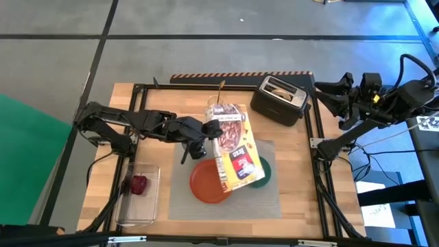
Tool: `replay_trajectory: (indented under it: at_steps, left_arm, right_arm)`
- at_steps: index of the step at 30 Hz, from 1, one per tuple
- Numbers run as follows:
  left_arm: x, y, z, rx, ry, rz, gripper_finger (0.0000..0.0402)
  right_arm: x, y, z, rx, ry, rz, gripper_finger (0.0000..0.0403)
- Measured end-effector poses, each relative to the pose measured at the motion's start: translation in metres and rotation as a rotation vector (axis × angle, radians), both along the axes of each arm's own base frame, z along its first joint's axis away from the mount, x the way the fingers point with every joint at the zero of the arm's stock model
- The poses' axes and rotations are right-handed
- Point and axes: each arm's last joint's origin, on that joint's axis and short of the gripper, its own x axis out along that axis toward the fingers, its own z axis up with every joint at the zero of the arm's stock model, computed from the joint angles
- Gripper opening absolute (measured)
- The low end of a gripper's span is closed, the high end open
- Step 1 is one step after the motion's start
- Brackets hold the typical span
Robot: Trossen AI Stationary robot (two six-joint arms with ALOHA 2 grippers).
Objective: Arrange a breakfast setting
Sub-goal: Pour the cereal from the cereal box into the blue bowl
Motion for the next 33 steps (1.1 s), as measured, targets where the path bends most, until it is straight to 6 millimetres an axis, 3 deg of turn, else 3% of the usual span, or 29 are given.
replay_trajectory:
  at_steps: [10,24,33]
  left_arm:
    - [0.018,-0.004,-0.022,0.149,0.092,0.024,0.0093]
    - [0.027,-0.008,-0.016,0.289,0.03,0.018,0.0093]
    - [0.053,-0.01,-0.042,0.329,0.038,0.13,0.0093]
  right_arm:
    - [0.005,0.003,-0.001,-0.027,0.017,0.014,0.0173]
    - [0.005,0.003,-0.003,-0.047,0.04,0.014,0.0173]
    - [0.005,0.004,-0.004,-0.051,0.042,0.03,0.0173]
